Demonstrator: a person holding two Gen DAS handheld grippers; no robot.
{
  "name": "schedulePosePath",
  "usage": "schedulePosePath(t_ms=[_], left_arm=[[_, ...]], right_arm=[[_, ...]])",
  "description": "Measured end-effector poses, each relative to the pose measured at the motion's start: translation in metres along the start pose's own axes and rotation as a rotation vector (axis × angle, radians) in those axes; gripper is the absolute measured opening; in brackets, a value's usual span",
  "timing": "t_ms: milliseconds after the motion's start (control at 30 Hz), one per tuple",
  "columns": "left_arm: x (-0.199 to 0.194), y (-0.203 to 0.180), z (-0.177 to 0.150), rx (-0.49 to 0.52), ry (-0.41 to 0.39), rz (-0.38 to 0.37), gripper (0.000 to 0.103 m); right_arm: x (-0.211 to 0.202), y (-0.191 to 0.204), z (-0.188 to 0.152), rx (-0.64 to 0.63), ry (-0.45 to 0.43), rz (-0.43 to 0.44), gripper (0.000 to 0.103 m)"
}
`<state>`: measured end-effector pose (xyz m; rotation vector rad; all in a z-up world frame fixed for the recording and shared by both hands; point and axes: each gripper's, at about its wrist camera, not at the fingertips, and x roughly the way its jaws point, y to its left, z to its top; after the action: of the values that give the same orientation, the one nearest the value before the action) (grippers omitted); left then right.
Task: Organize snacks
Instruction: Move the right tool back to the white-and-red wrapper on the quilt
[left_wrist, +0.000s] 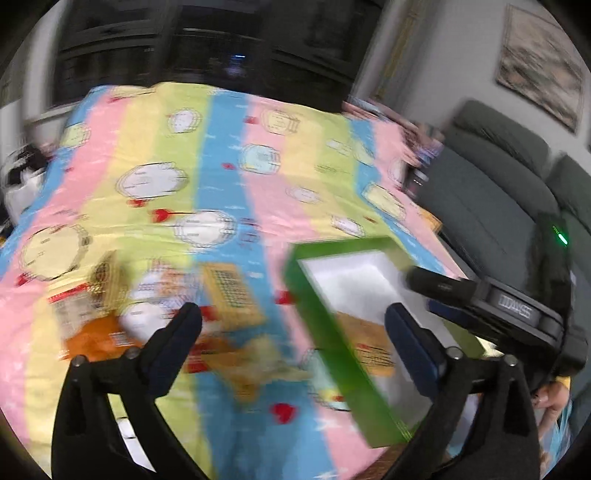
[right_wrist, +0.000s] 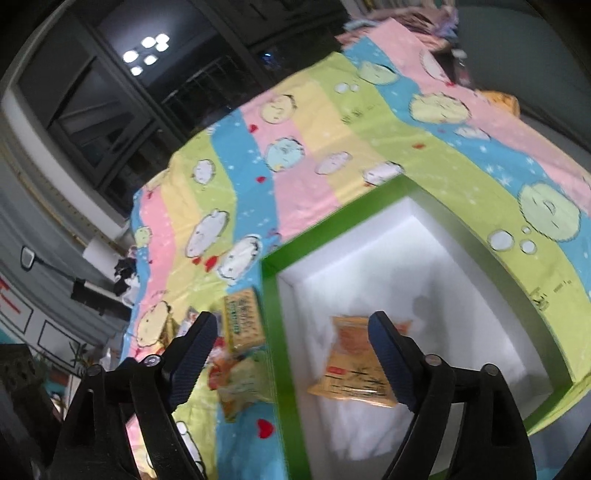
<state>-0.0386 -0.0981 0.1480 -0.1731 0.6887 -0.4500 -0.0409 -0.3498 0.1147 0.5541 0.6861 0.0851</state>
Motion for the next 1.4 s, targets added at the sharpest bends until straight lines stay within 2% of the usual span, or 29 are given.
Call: schedulePosePath(t_ms=[100, 200, 300, 400, 533, 700, 767, 867, 900, 967, 1100, 1200, 1333, 1400], left_arm=[[-0.009, 0.051, 0.004, -0.083, -0.01, 0.092, 0.102], [-0.013, 0.108, 0.0, -0.138, -0.022, 0.232, 0.102], [-0.016, 0.159, -0.006, -0.24, -0.039, 0.298, 0.101], [-0.018, 0.194, -0.01, -0.325, -0.026, 0.294, 0.101], [-0.01, 0.227, -0.016, -0.455, 0.01, 0.27, 0.101], [0.001, 0.241, -0.016, -0.521, 0.064, 0.219, 0.101], [0.005, 0.243, -0.019, -0.532, 0.095, 0.261, 0.098], [0.009, 0.247, -0.021, -0.526, 0.123, 0.279, 0.09], [0.011, 0.249, -0.022, -0.528, 0.134, 0.279, 0.088], [0.016, 0.255, -0.024, -0.552, 0.155, 0.279, 0.077], [0.026, 0.265, -0.029, -0.585, 0.199, 0.281, 0.064], [0.032, 0.264, -0.029, -0.586, 0.222, 0.268, 0.059], [0.039, 0.257, -0.025, -0.54, 0.242, 0.273, 0.056], [0.044, 0.254, -0.025, -0.522, 0.251, 0.275, 0.056]], right_arm=[[0.002, 0.016, -0.003, -0.026, -0.013, 0.034, 0.086], [0.011, 0.033, -0.008, -0.041, -0.003, 0.08, 0.086], [0.023, 0.053, -0.015, -0.061, 0.018, 0.126, 0.086], [0.04, 0.077, -0.02, -0.084, 0.054, 0.159, 0.086], [0.08, 0.123, -0.023, -0.167, 0.186, 0.196, 0.086], [0.139, 0.183, -0.028, -0.237, 0.357, 0.237, 0.086], [0.157, 0.2, -0.031, -0.25, 0.415, 0.247, 0.086], [0.182, 0.225, -0.038, -0.289, 0.479, 0.232, 0.085], [0.188, 0.233, -0.041, -0.306, 0.495, 0.216, 0.082], [0.199, 0.248, -0.051, -0.359, 0.527, 0.186, 0.068], [0.223, 0.263, -0.065, -0.379, 0.638, 0.246, 0.065], [0.25, 0.262, -0.078, -0.358, 0.727, 0.199, 0.065], [0.269, 0.263, -0.092, -0.414, 0.742, 0.109, 0.066], [0.276, 0.262, -0.095, -0.408, 0.753, 0.106, 0.066]])
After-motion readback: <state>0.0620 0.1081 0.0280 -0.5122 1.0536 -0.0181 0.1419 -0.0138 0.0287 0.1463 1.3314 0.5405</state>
